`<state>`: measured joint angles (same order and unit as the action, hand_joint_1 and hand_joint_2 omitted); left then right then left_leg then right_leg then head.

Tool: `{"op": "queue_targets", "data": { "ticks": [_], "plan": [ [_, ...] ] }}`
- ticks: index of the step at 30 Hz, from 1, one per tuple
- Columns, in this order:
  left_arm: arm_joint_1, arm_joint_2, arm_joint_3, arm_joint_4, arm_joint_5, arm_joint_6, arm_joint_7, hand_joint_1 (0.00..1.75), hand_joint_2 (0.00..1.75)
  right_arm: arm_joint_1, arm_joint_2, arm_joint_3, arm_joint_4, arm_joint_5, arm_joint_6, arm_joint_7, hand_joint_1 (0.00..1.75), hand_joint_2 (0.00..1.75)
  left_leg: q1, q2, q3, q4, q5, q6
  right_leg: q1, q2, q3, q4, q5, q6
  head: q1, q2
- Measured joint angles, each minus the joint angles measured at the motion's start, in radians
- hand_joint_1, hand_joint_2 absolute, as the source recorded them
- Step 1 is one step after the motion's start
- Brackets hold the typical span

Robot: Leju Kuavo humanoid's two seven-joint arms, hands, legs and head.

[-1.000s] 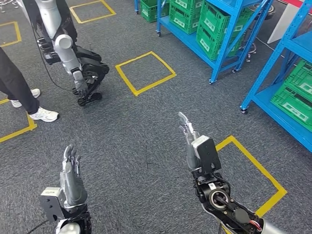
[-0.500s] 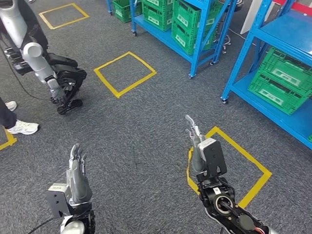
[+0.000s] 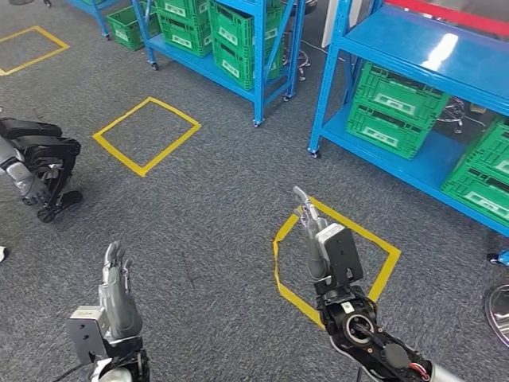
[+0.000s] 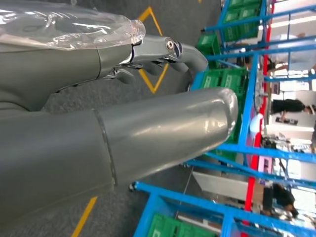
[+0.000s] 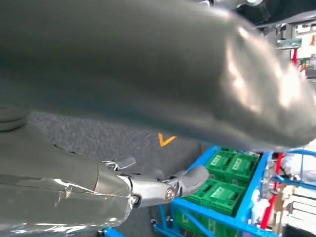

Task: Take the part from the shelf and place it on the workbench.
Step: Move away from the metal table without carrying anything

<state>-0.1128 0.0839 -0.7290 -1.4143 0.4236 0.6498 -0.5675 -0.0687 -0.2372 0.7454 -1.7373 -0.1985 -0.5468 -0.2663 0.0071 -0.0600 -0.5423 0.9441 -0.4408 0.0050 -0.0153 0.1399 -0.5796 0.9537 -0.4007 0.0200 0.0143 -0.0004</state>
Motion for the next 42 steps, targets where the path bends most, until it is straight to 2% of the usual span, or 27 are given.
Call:
{"op": "queue_targets", "data": {
  "ticks": [1, 3, 5, 7, 8, 9, 11, 13, 14, 16, 18, 21, 22, 23, 24, 25, 27, 29, 31, 32, 34, 36, 37, 38, 39, 40, 42],
  "plan": [
    [-0.001, 0.0, 0.0, -0.001, 0.0, 0.001, 0.002, 0.0, 0.0, 0.001, 0.0, 0.0, 0.0, -0.001, -0.001, 0.0, 0.0, 0.0, 0.001, 0.012, 0.002, -0.005, 0.002, 0.004, -0.002, 0.001, -0.002, 0.001, 0.0, 0.006, 0.0, 0.0],
    [-0.002, -0.001, -0.001, -0.005, -0.001, 0.002, 0.006, 0.0, 0.0, 0.002, 0.0, 0.002, 0.0, -0.002, -0.005, 0.0, 0.0, 0.0, 0.004, 0.037, 0.008, -0.019, 0.009, 0.013, 0.002, -0.044, -0.021, 0.04, -0.028, 0.014, 0.008, 0.0],
    [-0.001, -0.001, -0.005, -0.008, 0.0, 0.004, 0.008, 0.0, 0.0, 0.004, 0.0, 0.004, 0.0, -0.002, -0.007, 0.001, 0.0, 0.0, 0.003, 0.061, 0.012, -0.025, 0.011, 0.019, 0.005, -0.109, -0.075, 0.161, -0.096, 0.02, 0.02, 0.0],
    [0.003, 0.0, -0.011, -0.009, 0.002, 0.01, 0.011, 0.0, 0.0, 0.005, 0.0, 0.005, 0.0, -0.002, -0.008, 0.004, 0.0, 0.0, 0.001, 0.088, 0.012, -0.024, 0.009, 0.02, 0.002, -0.129, -0.13, 0.286, -0.145, 0.026, 0.028, 0.0],
    [0.005, 0.0, -0.014, -0.009, 0.003, 0.014, 0.012, 0.0, 0.0, 0.006, 0.0, 0.006, 0.0, -0.002, -0.01, 0.006, 0.0, 0.0, 0.0, 0.102, 0.012, -0.024, 0.007, 0.019, 0.001, -0.132, -0.135, 0.299, -0.141, 0.028, 0.032, 0.0],
    [0.006, 0.0, -0.016, -0.009, 0.003, 0.018, 0.014, 0.0, 0.0, 0.006, 0.0, 0.006, 0.001, -0.002, -0.011, 0.009, 0.0, 0.0, 0.0, 0.115, 0.013, -0.022, 0.005, 0.018, -0.001, -0.136, -0.117, 0.268, -0.118, 0.03, 0.036, 0.0],
    [0.006, 0.0, -0.022, -0.009, -0.001, 0.027, 0.014, 0.0, 0.0, 0.006, 0.0, 0.006, 0.002, -0.002, -0.014, 0.011, 0.0, 0.0, -0.001, 0.136, 0.017, -0.018, -0.002, 0.011, -0.001, -0.171, -0.039, 0.121, -0.054, 0.029, 0.045, 0.0],
    [0.004, 0.0, -0.026, -0.01, -0.006, 0.033, 0.015, 0.0, 0.0, 0.007, 0.0, 0.006, 0.003, -0.005, -0.015, 0.007, 0.0, 0.0, -0.006, 0.154, 0.02, -0.012, -0.009, 0.002, 0.004, -0.201, 0.013, 0.019, -0.025, 0.018, 0.049, 0.0],
    [0.003, 0.001, -0.029, -0.011, -0.008, 0.034, 0.016, 0.0, 0.0, 0.007, 0.0, 0.006, 0.003, -0.009, -0.015, 0.002, 0.0, 0.0, -0.009, 0.161, 0.021, -0.01, -0.011, -0.001, 0.008, -0.203, 0.017, 0.007, -0.026, 0.011, 0.047, 0.0],
    [-0.001, 0.002, -0.035, -0.012, -0.01, 0.034, 0.018, 0.0, 0.0, 0.007, 0.0, 0.006, 0.005, -0.017, -0.01, -0.008, 0.0, 0.0, -0.009, 0.178, 0.023, -0.01, -0.013, -0.01, 0.009, -0.179, 0.014, 0.006, -0.023, -0.004, 0.04, 0.0],
    [-0.008, 0.004, -0.04, -0.016, -0.013, 0.034, 0.018, 0.0, 0.0, 0.004, 0.0, 0.007, 0.006, -0.023, -0.003, -0.016, 0.0, 0.0, -0.005, 0.152, 0.012, 0.023, -0.04, -0.02, 0.006, -0.157, 0.016, 0.001, -0.018, -0.016, 0.035, 0.0],
    [-0.01, 0.009, -0.043, -0.021, -0.016, 0.035, 0.016, 0.0, 0.0, -0.001, 0.001, 0.009, 0.007, -0.024, 0.002, -0.02, 0.0, 0.0, 0.0, 0.078, -0.08, 0.223, -0.137, -0.029, 0.003, -0.125, 0.016, -0.001, -0.013, -0.027, 0.018, 0.0],
    [-0.009, 0.012, -0.044, -0.021, -0.017, 0.036, 0.016, 0.0, 0.0, -0.001, 0.001, 0.009, 0.008, -0.024, 0.005, -0.021, 0.0, 0.0, -0.001, 0.07, -0.113, 0.283, -0.156, -0.03, 0.004, -0.111, 0.015, -0.001, -0.013, -0.029, 0.012, 0.0],
    [-0.008, 0.014, -0.045, -0.021, -0.018, 0.037, 0.017, 0.0, 0.0, -0.001, 0.001, 0.01, 0.009, -0.023, 0.008, -0.021, 0.0, 0.0, -0.001, 0.066, -0.13, 0.309, -0.153, -0.028, 0.005, -0.097, 0.015, -0.001, -0.012, -0.03, 0.008, 0.0],
    [-0.008, 0.015, -0.045, -0.021, -0.019, 0.037, 0.017, 0.0, 0.0, -0.001, 0.001, 0.011, 0.01, -0.022, 0.011, -0.022, 0.0, 0.0, -0.001, 0.063, -0.126, 0.289, -0.13, -0.025, 0.006, -0.082, 0.016, -0.001, -0.012, -0.03, 0.005, 0.0],
    [-0.009, 0.017, -0.045, -0.022, -0.019, 0.036, 0.018, 0.0, 0.0, -0.001, 0.001, 0.011, 0.01, -0.021, 0.012, -0.022, 0.0, 0.0, -0.001, 0.056, -0.103, 0.232, -0.092, -0.02, 0.006, -0.067, 0.016, 0.0, -0.012, -0.03, 0.003, 0.0],
    [-0.012, 0.018, -0.045, -0.024, -0.018, 0.028, 0.018, 0.0, 0.0, -0.003, 0.001, 0.011, 0.01, -0.02, 0.012, -0.021, 0.0, 0.0, 0.0, 0.01, -0.038, 0.08, -0.019, -0.006, 0.007, -0.041, 0.015, 0.003, -0.012, -0.028, -0.001, 0.0],
    [-0.015, 0.019, -0.046, -0.025, -0.018, 0.022, 0.018, 0.0, 0.0, -0.004, 0.001, 0.011, 0.01, -0.019, 0.014, -0.021, 0.0, 0.0, -0.001, -0.021, -0.005, 0.004, 0.004, 0.001, 0.005, -0.018, 0.009, 0.004, -0.009, -0.02, -0.002, 0.0],
    [-0.019, 0.019, -0.046, -0.027, -0.018, 0.019, 0.017, 0.0, 0.0, -0.005, 0.001, 0.012, 0.011, -0.019, 0.018, -0.023, 0.0, 0.0, -0.001, -0.003, -0.001, -0.007, 0.005, 0.005, 0.003, 0.005, 0.003, 0.0, -0.005, -0.006, -0.001, 0.0],
    [-0.021, 0.019, -0.046, -0.027, -0.018, 0.019, 0.016, 0.0, 0.0, -0.005, 0.001, 0.011, 0.011, -0.019, 0.019, -0.024, 0.0, 0.0, 0.0, 0.01, 0.002, -0.013, 0.007, 0.009, 0.004, 0.0, -0.001, 0.003, -0.007, 0.0, 0.0, 0.0],
    [-0.025, 0.018, -0.046, -0.029, -0.018, 0.016, 0.015, 0.0, 0.0, -0.007, 0.002, 0.012, 0.011, -0.019, 0.021, -0.026, 0.0, 0.0, 0.005, 0.037, 0.009, -0.027, 0.013, 0.017, 0.008, -0.051, -0.027, 0.057, -0.043, 0.009, 0.012, 0.0],
    [-0.023, 0.018, -0.046, -0.029, -0.018, 0.014, 0.015, 0.0, 0.0, -0.01, 0.002, 0.013, 0.012, -0.018, 0.021, -0.026, 0.0, 0.0, 0.003, 0.064, 0.012, -0.03, 0.013, 0.021, 0.005, -0.112, -0.088, 0.193, -0.112, 0.015, 0.024, 0.0],
    [-0.021, 0.018, -0.046, -0.029, -0.017, 0.014, 0.015, 0.0, 0.0, -0.011, 0.002, 0.013, 0.013, -0.018, 0.021, -0.026, 0.0, 0.0, 0.003, 0.078, 0.012, -0.03, 0.012, 0.022, 0.001, -0.124, -0.118, 0.257, -0.136, 0.019, 0.027, 0.0],
    [-0.02, 0.018, -0.046, -0.029, -0.017, 0.013, 0.015, 0.0, 0.0, -0.011, 0.002, 0.013, 0.014, -0.018, 0.021, -0.026, 0.0, 0.0, 0.003, 0.092, 0.012, -0.029, 0.01, 0.021, -0.002, -0.13, -0.134, 0.292, -0.142, 0.023, 0.03, 0.0],
    [-0.02, 0.019, -0.046, -0.029, -0.017, 0.013, 0.015, 0.0, 0.0, -0.01, 0.002, 0.013, 0.015, -0.018, 0.021, -0.026, 0.0, 0.0, 0.004, 0.104, 0.013, -0.028, 0.008, 0.019, -0.005, -0.134, -0.129, 0.286, -0.129, 0.026, 0.033, 0.0],
    [-0.02, 0.019, -0.046, -0.029, -0.017, 0.013, 0.016, 0.0, 0.0, -0.01, 0.002, 0.013, 0.015, -0.018, 0.021, -0.025, 0.0, 0.0, 0.006, 0.116, 0.014, -0.026, 0.005, 0.015, -0.008, -0.141, -0.104, 0.239, -0.099, 0.029, 0.037, 0.0],
    [-0.02, 0.019, -0.046, -0.029, -0.017, 0.013, 0.016, 0.0, 0.0, -0.011, 0.002, 0.013, 0.016, -0.018, 0.02, -0.024, 0.0, 0.0, 0.004, 0.136, 0.017, -0.017, -0.004, 0.005, -0.006, -0.181, -0.028, 0.095, -0.04, 0.031, 0.047, 0.0]
  ]
}}
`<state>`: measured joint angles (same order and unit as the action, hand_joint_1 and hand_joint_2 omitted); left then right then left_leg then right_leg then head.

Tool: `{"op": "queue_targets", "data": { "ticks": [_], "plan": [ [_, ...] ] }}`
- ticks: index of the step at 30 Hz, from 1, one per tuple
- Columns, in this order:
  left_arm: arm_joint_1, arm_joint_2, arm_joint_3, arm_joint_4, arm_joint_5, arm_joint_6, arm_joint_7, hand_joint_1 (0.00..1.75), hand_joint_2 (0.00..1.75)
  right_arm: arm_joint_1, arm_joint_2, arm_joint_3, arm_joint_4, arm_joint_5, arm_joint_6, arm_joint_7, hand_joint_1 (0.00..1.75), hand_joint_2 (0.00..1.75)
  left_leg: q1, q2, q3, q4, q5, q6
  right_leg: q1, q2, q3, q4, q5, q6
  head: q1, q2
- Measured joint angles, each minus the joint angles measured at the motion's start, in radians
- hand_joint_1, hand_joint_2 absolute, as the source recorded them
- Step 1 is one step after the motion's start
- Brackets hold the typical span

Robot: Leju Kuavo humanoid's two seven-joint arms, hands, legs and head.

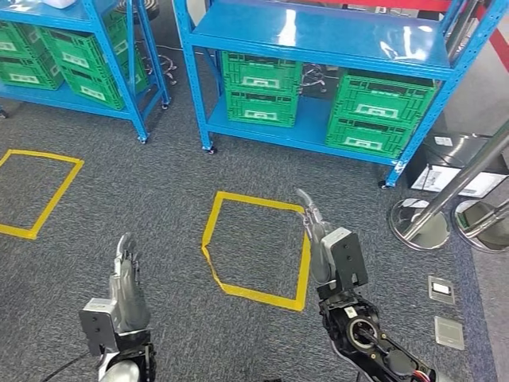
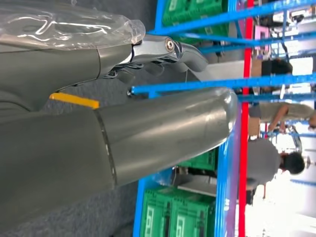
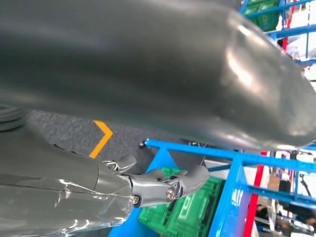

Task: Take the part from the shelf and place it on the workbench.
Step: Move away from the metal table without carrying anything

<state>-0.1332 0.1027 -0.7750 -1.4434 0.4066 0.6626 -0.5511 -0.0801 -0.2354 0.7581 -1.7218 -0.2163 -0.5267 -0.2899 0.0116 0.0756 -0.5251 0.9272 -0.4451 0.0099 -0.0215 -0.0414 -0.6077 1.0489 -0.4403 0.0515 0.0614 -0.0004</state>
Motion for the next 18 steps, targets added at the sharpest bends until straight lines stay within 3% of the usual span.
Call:
{"op": "queue_targets", "data": {
  "ticks": [2, 4, 5, 7, 9, 10, 11, 12, 14, 16, 18],
  "plan": [
    [0.0, 0.001, 0.0, -0.001, -0.001, 0.0, 0.001, 0.0, 0.0, -0.001, 0.0, 0.0, 0.0, 0.0, 0.0, 0.001, 0.0, 0.0, -0.006, 0.018, 0.001, 0.009, -0.007, -0.01, 0.005, -0.025, 0.037, -0.078, 0.018, -0.009, 0.002, 0.0],
    [-0.001, 0.001, -0.001, -0.002, -0.002, 0.0, 0.002, 0.0, 0.0, 0.0, 0.0, 0.001, 0.0, 0.001, -0.001, 0.001, 0.0, 0.0, -0.007, 0.037, 0.003, 0.011, -0.009, -0.018, 0.009, -0.006, 0.033, -0.081, 0.015, -0.025, -0.006, 0.0],
    [-0.001, 0.002, -0.001, -0.004, -0.004, 0.001, 0.002, 0.0, 0.0, 0.0, 0.0, 0.001, 0.0, 0.001, -0.001, 0.0, 0.0, 0.0, -0.005, 0.037, 0.005, 0.014, -0.014, -0.024, 0.009, 0.006, 0.033, -0.081, 0.016, -0.032, -0.009, 0.0],
    [-0.002, 0.003, -0.002, -0.007, -0.008, 0.003, 0.002, 0.0, 0.0, 0.0, 0.0, 0.0, -0.002, 0.003, -0.002, -0.001, 0.0, 0.0, 0.001, 0.0, -0.014, 0.066, -0.052, -0.033, 0.006, 0.028, 0.035, -0.084, 0.02, -0.044, -0.014, 0.0],
    [0.002, 0.005, -0.002, -0.008, -0.012, 0.006, 0.002, 0.0, 0.0, -0.001, 0.001, 0.001, -0.002, 0.005, -0.001, -0.001, 0.0, 0.0, 0.003, -0.052, -0.076, 0.2, -0.121, -0.036, 0.005, 0.049, 0.033, -0.085, 0.023, -0.053, -0.027, 0.0],
    [0.005, 0.007, -0.002, -0.008, -0.013, 0.007, 0.003, 0.0, 0.0, 0.0, 0.001, 0.001, -0.002, 0.005, -0.001, -0.001, 0.0, 0.0, 0.002, -0.063, -0.113, 0.272, -0.148, -0.036, 0.006, 0.061, 0.031, -0.085, 0.024, -0.055, -0.034, 0.0],
    [0.008, 0.008, -0.003, -0.008, -0.014, 0.008, 0.004, 0.0, 0.0, 0.0, 0.002, 0.002, -0.002, 0.005, 0.0, -0.001, 0.0, 0.0, 0.002, -0.068, -0.138, 0.317, -0.158, -0.034, 0.008, 0.074, 0.03, -0.085, 0.024, -0.057, -0.039, 0.0],
    [0.01, 0.01, -0.003, -0.008, -0.015, 0.008, 0.005, 0.0, 0.0, 0.001, 0.002, 0.002, -0.002, 0.005, 0.001, -0.001, 0.0, 0.0, 0.002, -0.07, -0.146, 0.323, -0.147, -0.03, 0.01, 0.089, 0.03, -0.085, 0.025, -0.058, -0.043, 0.0],
    [0.011, 0.012, -0.003, -0.01, -0.017, 0.009, 0.006, 0.0, 0.0, 0.001, 0.002, 0.003, -0.002, 0.006, 0.003, 0.0, 0.0, 0.0, 0.0, -0.086, -0.102, 0.219, -0.078, -0.017, 0.013, 0.118, 0.031, -0.085, 0.027, -0.058, -0.047, 0.0],
    [0.011, 0.014, -0.003, -0.014, -0.019, 0.009, 0.008, 0.0, 0.0, 0.001, 0.003, 0.003, -0.002, 0.008, 0.005, -0.001, 0.0, 0.0, -0.002, -0.128, -0.039, 0.077, -0.018, -0.002, 0.014, 0.144, 0.03, -0.084, 0.029, -0.054, -0.047, 0.0],
    [0.011, 0.015, -0.003, -0.017, -0.02, 0.01, 0.009, 0.0, 0.0, 0.001, 0.004, 0.003, -0.002, 0.011, 0.009, -0.001, 0.0, 0.0, -0.006, -0.145, -0.015, 0.022, -0.005, 0.003, 0.01, 0.165, 0.024, -0.084, 0.032, -0.045, -0.047, 0.0]
  ]
}}
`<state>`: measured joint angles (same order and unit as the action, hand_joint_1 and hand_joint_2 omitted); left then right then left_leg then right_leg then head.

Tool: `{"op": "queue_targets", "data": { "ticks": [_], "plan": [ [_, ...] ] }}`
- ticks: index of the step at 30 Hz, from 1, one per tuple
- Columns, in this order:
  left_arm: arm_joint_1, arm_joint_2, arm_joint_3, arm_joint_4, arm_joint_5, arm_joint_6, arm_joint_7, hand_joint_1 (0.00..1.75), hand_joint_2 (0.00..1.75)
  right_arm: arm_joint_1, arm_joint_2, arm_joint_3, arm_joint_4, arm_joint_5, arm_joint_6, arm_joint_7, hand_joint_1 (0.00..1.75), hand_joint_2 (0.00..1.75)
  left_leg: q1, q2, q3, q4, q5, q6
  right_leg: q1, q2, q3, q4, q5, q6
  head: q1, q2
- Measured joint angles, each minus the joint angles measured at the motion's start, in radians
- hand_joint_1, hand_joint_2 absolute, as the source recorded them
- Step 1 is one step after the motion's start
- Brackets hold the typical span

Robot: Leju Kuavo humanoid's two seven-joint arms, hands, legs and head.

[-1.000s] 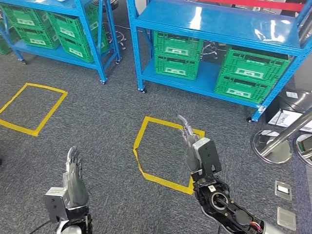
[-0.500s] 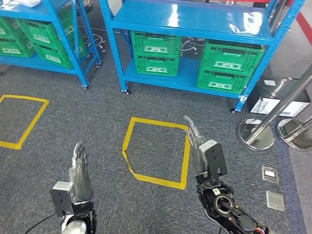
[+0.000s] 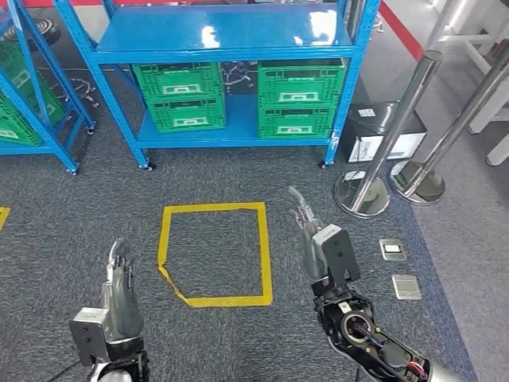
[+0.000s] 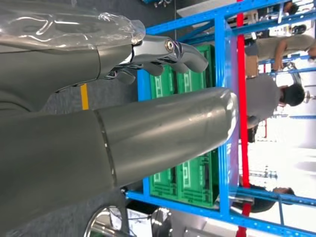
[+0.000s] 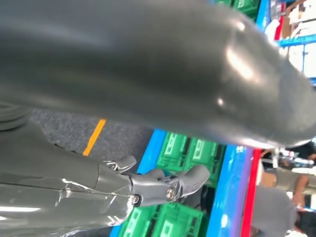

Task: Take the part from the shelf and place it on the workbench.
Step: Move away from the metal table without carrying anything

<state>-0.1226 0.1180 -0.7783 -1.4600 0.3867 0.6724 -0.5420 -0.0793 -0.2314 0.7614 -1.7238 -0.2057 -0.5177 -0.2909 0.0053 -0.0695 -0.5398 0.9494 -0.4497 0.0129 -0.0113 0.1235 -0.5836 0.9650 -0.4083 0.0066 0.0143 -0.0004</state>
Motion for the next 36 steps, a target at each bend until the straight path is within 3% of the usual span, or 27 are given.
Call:
{"op": "queue_targets", "data": {
  "ticks": [2, 3, 4, 6, 8, 9, 10, 13, 15, 17, 19, 20, 22, 23, 24, 25, 26, 28, 29, 30, 31, 34, 36],
  "plan": [
    [0.0, -0.001, 0.0, -0.004, -0.001, 0.0, 0.0, 0.0, 0.0, 0.003, 0.0, 0.0, 0.0, 0.002, 0.002, 0.0, 0.0, 0.0, 0.0, 0.023, 0.004, -0.009, 0.004, 0.002, -0.004, 0.016, -0.005, -0.002, 0.003, 0.012, -0.001, 0.0],
    [-0.001, -0.001, 0.0, -0.006, -0.001, 0.001, 0.0, 0.0, 0.0, 0.005, 0.0, -0.001, 0.0, 0.002, 0.003, -0.001, 0.0, 0.0, 0.003, 0.034, 0.008, -0.017, 0.008, 0.006, -0.003, 0.005, -0.01, 0.006, -0.003, 0.018, 0.0, 0.0],
    [-0.001, -0.002, 0.0, -0.008, -0.001, 0.001, 0.001, 0.0, 0.0, 0.005, 0.0, -0.001, 0.0, 0.003, 0.003, -0.001, 0.0, 0.0, 0.006, 0.047, 0.012, -0.025, 0.012, 0.01, 0.0, -0.019, -0.022, 0.031, -0.021, 0.023, 0.005, 0.0],
    [0.001, -0.001, 0.0, -0.01, -0.002, 0.001, 0.002, 0.0, 0.0, 0.005, 0.001, -0.002, 0.0, 0.004, 0.003, -0.001, 0.0, 0.0, 0.008, 0.071, 0.016, -0.034, 0.015, 0.016, 0.001, -0.084, -0.074, 0.147, -0.087, 0.031, 0.018, 0.0],
    [0.004, -0.001, 0.0, -0.011, -0.002, 0.001, 0.003, 0.0, 0.0, 0.004, 0.001, -0.002, 0.002, 0.004, 0.003, -0.001, 0.0, 0.0, 0.007, 0.097, 0.016, -0.034, 0.013, 0.016, -0.003, -0.111, -0.13, 0.272, -0.138, 0.038, 0.029, 0.0],
    [0.005, -0.001, 0.0, -0.011, -0.002, 0.001, 0.004, 0.0, 0.0, 0.005, 0.001, -0.002, 0.002, 0.004, 0.003, -0.001, 0.0, 0.0, 0.007, 0.109, 0.017, -0.033, 0.012, 0.014, -0.006, -0.116, -0.136, 0.29, -0.137, 0.041, 0.033, 0.0],
    [0.006, -0.001, -0.001, -0.011, -0.002, 0.001, 0.004, 0.0, 0.0, 0.005, 0.001, -0.003, 0.002, 0.004, 0.003, -0.001, 0.0, 0.0, 0.008, 0.121, 0.018, -0.033, 0.01, 0.011, -0.007, -0.121, -0.123, 0.267, -0.117, 0.042, 0.038, 0.0],
    [0.004, 0.0, -0.001, -0.012, -0.002, 0.0, 0.005, 0.0, 0.0, 0.003, 0.001, -0.004, 0.002, 0.007, 0.002, 0.0, 0.0, 0.0, 0.006, 0.147, 0.025, -0.025, -0.002, -0.004, -0.006, -0.164, -0.014, 0.063, -0.031, 0.042, 0.052, 0.0],
    [0.002, 0.0, -0.001, -0.014, -0.003, -0.001, 0.005, 0.0, 0.0, 0.004, 0.002, -0.005, 0.002, 0.016, -0.002, 0.004, 0.0, 0.0, 0.0, 0.158, 0.025, -0.02, -0.006, -0.014, -0.003, -0.174, 0.016, 0.001, -0.021, 0.031, 0.05, 0.0],
    [0.0, 0.0, -0.001, -0.015, -0.005, -0.003, 0.005, 0.0, 0.0, 0.005, 0.002, -0.005, 0.002, 0.026, -0.006, 0.008, 0.0, 0.0, -0.001, 0.171, 0.025, -0.019, -0.008, -0.022, 0.0, -0.163, 0.014, 0.0, -0.021, 0.017, 0.04, 0.0],
    [-0.002, 0.0, -0.002, -0.015, -0.006, -0.004, 0.005, 0.0, 0.0, 0.004, 0.002, -0.005, 0.002, 0.029, -0.009, 0.012, 0.0, 0.0, 0.004, 0.149, 0.015, 0.013, -0.033, -0.032, -0.002, -0.152, 0.014, -0.003, -0.02, 0.005, 0.033, 0.0],
    [-0.002, 0.001, -0.002, -0.015, -0.007, -0.005, 0.006, 0.0, 0.0, 0.004, 0.003, -0.006, 0.002, 0.029, -0.011, 0.013, 0.0, 0.0, 0.006, 0.127, -0.006, 0.06, -0.061, -0.036, -0.003, -0.148, 0.015, -0.004, -0.018, 0.0, 0.029, 0.0],
    [0.0, 0.002, -0.002, -0.015, -0.007, -0.008, 0.008, 0.0, 0.0, 0.004, 0.004, -0.006, 0.002, 0.029, -0.015, 0.016, 0.0, 0.0, 0.007, 0.088, -0.074, 0.202, -0.127, -0.039, -0.003, -0.138, 0.014, -0.005, -0.017, -0.007, 0.014, 0.0],
    [0.002, 0.004, -0.002, -0.015, -0.006, -0.01, 0.009, 0.0, 0.0, 0.004, 0.004, -0.005, 0.003, 0.029, -0.018, 0.018, 0.0, 0.0, 0.007, 0.081, -0.107, 0.264, -0.146, -0.038, -0.001, -0.133, 0.014, -0.005, -0.017, -0.009, 0.008, 0.0],
    [0.004, 0.005, -0.002, -0.015, -0.005, -0.012, 0.01, 0.0, 0.0, 0.004, 0.004, -0.005, 0.004, 0.029, -0.021, 0.019, 0.0, 0.0, 0.007, 0.078, -0.127, 0.294, -0.146, -0.036, 0.001, -0.126, 0.015, -0.005, -0.018, -0.011, 0.004, 0.0],
    [0.005, 0.006, -0.002, -0.015, -0.002, -0.015, 0.012, 0.0, 0.0, 0.004, 0.004, -0.005, 0.005, 0.029, -0.024, 0.019, 0.0, 0.0, 0.006, 0.077, -0.128, 0.284, -0.126, -0.031, 0.003, -0.12, 0.016, -0.005, -0.018, -0.011, 0.001, 0.0],
    [0.005, 0.006, -0.002, -0.015, 0.001, -0.018, 0.013, 0.0, 0.0, 0.004, 0.004, -0.005, 0.006, 0.029, -0.029, 0.02, 0.0, 0.0, 0.004, 0.076, -0.109, 0.233, -0.091, -0.024, 0.005, -0.114, 0.018, -0.005, -0.018, -0.012, -0.001, 0.0],
    [0.004, 0.007, -0.002, -0.013, 0.013, -0.023, 0.016, 0.0, 0.0, 0.005, 0.004, -0.006, 0.009, 0.029, -0.043, 0.018, 0.0, 0.0, -0.004, 0.07, -0.047, 0.087, -0.017, -0.004, 0.009, -0.104, 0.019, -0.004, -0.019, -0.011, -0.003, 0.0],
    [0.002, 0.007, -0.001, -0.01, 0.022, -0.024, 0.017, 0.0, 0.0, 0.006, 0.004, -0.007, 0.012, 0.029, -0.054, 0.015, 0.0, 0.0, -0.009, 0.069, -0.024, 0.033, 0.004, 0.002, 0.01, -0.101, 0.019, -0.003, -0.019, -0.009, -0.004, 0.0],
    [0.001, 0.008, 0.0, -0.003, 0.032, -0.024, 0.017, 0.0, 0.0, 0.007, 0.004, -0.009, 0.017, 0.027, -0.069, 0.012, 0.0, 0.0, -0.012, 0.068, -0.013, 0.003, 0.012, 0.006, 0.01, -0.098, 0.017, -0.002, -0.019, -0.007, -0.004, 0.0],
    [0.0, 0.007, 0.001, 0.01, 0.045, -0.024, 0.017, 0.0, 0.0, 0.01, 0.004, -0.013, 0.026, 0.024, -0.086, 0.007, 0.0, 0.0, -0.013, 0.069, -0.009, -0.009, 0.012, 0.001, 0.011, -0.097, 0.015, -0.001, -0.022, -0.007, -0.003, 0.0],
    [-0.001, 0.008, 0.006, 0.069, 0.093, -0.03, 0.013, 0.0, 0.0, 0.02, 0.003, -0.031, 0.064, 0.0, -0.133, -0.009, 0.0, 0.0, -0.013, 0.068, -0.007, -0.013, 0.012, -0.011, 0.01, -0.097, 0.017, -0.001, -0.026, -0.009, 0.0, 0.0],
    [-0.002, 0.008, 0.009, 0.117, 0.123, -0.035, 0.008, 0.0, 0.0, 0.028, 0.002, -0.046, 0.098, -0.024, -0.148, -0.018, 0.0, 0.0, -0.015, 0.067, -0.007, -0.013, 0.013, -0.008, 0.008, -0.097, 0.019, -0.005, -0.023, -0.004, 0.003, 0.0]
  ]
}}
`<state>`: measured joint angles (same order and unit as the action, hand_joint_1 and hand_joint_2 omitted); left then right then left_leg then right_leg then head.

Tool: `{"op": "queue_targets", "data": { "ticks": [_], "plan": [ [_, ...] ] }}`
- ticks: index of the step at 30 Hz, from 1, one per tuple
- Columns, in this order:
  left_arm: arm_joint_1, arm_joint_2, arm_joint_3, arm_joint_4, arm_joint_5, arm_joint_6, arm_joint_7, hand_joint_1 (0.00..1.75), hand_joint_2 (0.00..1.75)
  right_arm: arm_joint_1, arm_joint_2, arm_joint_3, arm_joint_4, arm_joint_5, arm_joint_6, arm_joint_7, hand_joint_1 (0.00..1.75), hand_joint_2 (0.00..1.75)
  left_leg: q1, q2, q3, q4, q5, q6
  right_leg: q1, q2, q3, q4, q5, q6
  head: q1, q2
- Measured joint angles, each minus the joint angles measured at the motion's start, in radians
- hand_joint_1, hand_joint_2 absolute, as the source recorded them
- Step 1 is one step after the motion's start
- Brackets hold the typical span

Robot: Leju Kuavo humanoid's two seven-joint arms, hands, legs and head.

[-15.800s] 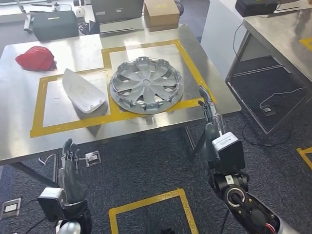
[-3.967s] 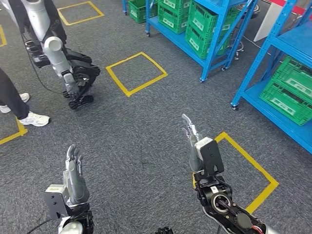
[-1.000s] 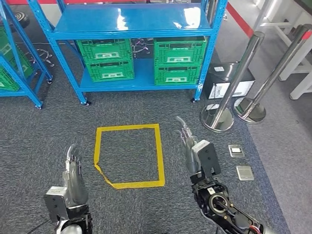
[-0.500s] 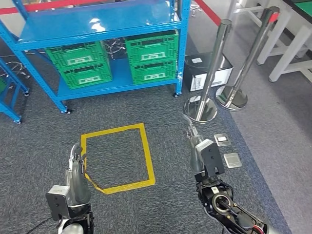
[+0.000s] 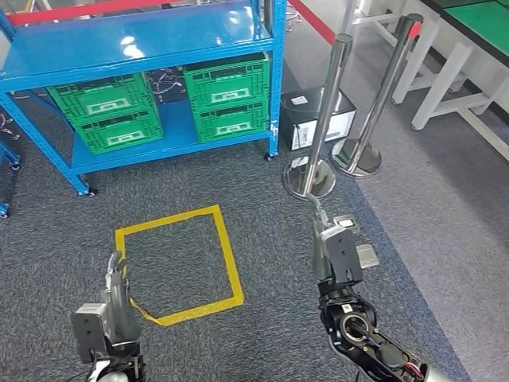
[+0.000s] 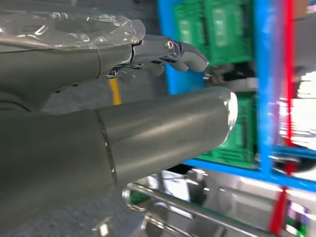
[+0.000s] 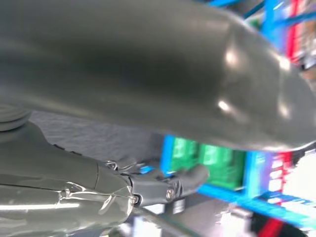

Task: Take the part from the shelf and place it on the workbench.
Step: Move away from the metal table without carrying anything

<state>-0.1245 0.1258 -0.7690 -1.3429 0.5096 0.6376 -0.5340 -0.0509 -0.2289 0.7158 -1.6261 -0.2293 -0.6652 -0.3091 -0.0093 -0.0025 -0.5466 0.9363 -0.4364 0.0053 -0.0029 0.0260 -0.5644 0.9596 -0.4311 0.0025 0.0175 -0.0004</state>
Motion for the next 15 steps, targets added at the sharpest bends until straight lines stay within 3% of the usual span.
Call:
{"op": "queue_targets", "data": {
  "ticks": [6, 15],
  "plan": [
    [-0.014, -0.003, 0.002, 0.185, 0.066, -0.026, -0.022, 0.0, 0.0, 0.03, -0.002, -0.061, 0.14, -0.053, -0.012, -0.036, 0.0, 0.0, 0.0, -0.001, 0.0, 0.001, -0.001, 0.005, 0.0, 0.0, 0.005, -0.008, 0.003, 0.005, 0.01, 0.0],
    [-0.047, -0.029, 0.002, 0.516, 0.146, -0.095, -0.014, 0.0, 0.0, 0.039, 0.0, -0.138, 0.431, -0.111, -0.012, -0.085, 0.0, 0.0, 0.0, -0.001, 0.0, 0.001, -0.003, 0.009, 0.0, -0.001, 0.005, -0.009, 0.002, 0.007, 0.01, 0.0]
  ]
}}
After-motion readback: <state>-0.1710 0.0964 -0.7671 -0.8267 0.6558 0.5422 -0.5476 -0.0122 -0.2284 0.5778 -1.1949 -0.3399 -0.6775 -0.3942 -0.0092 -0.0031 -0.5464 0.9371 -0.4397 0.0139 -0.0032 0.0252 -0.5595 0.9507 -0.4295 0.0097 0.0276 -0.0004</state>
